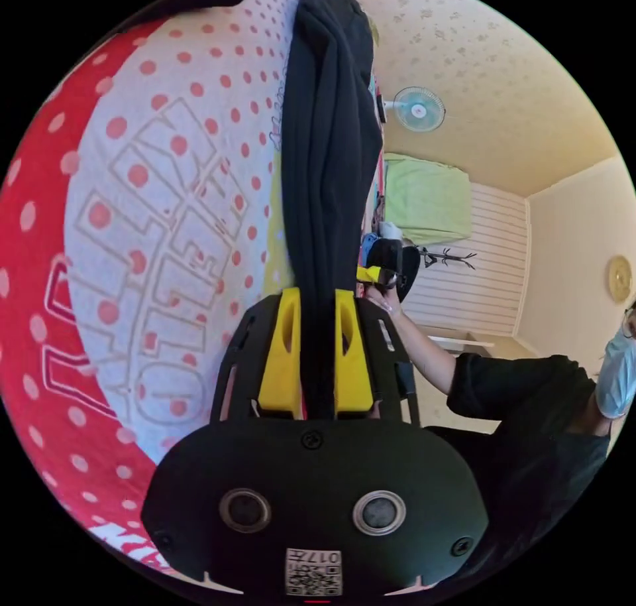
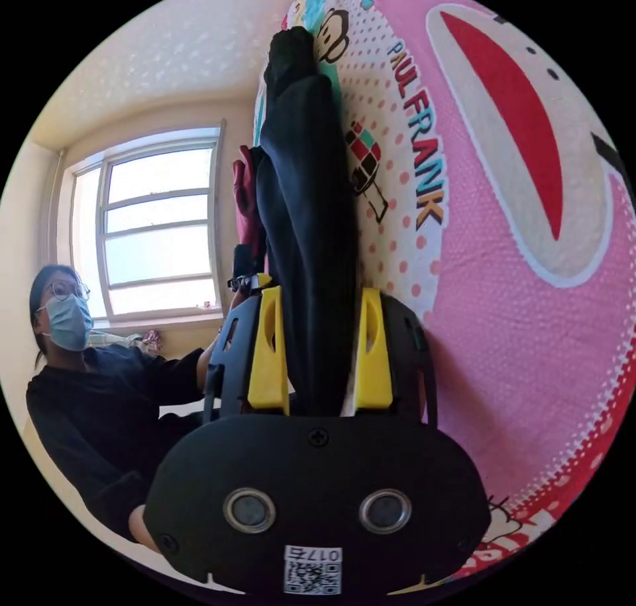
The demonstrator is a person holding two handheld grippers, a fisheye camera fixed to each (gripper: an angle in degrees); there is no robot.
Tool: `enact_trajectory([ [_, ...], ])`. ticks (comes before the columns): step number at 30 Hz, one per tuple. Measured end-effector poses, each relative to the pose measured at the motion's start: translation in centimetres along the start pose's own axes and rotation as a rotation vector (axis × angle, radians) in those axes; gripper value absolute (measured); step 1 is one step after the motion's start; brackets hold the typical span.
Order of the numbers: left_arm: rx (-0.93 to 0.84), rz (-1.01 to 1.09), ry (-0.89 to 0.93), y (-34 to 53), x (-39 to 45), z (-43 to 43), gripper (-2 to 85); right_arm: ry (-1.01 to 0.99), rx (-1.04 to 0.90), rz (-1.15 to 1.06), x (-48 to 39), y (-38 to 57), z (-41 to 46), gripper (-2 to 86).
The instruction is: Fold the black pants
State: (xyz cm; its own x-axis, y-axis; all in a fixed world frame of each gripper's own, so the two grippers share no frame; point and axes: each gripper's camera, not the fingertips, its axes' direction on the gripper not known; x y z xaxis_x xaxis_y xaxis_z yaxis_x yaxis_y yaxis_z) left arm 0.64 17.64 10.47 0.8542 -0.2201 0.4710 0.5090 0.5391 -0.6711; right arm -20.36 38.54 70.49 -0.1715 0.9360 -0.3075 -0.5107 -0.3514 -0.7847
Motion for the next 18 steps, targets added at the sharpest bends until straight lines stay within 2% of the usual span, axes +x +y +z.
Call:
enact_trajectory([
  [3, -0.034, -0.022, 0.039, 2.4, 0.1, 2.7, 7.4, -0.068, -0.039, -0.002, -1.1, 1.9, 1.4, 11.8],
  [5, -0.044, -0.016, 0.046, 4.1, 0.7, 3.7, 6.3, -0.077, -0.103, -0.06, -3.4, 4.4, 2.4, 6.4],
  [8, 0.067, 0.078, 0.119, 7.3, 4.1, 2.7, 5.2, -0.116, -0.041, -0.158, -9.3, 8.2, 0.5, 2.7],
  [12, 0.16, 0.339, 0.236, 12.0, 14.1, 0.3, 5.0, -0.181, 0.0, -0.347, -20.6, 13.4, -3.1, 1.0],
  [18, 0.268, 0.662, 0.213, 18.8, 31.9, -2.4, 4.9, -0.233, 0.044, -0.679, -41.3, 22.6, -11.4, 0.1],
])
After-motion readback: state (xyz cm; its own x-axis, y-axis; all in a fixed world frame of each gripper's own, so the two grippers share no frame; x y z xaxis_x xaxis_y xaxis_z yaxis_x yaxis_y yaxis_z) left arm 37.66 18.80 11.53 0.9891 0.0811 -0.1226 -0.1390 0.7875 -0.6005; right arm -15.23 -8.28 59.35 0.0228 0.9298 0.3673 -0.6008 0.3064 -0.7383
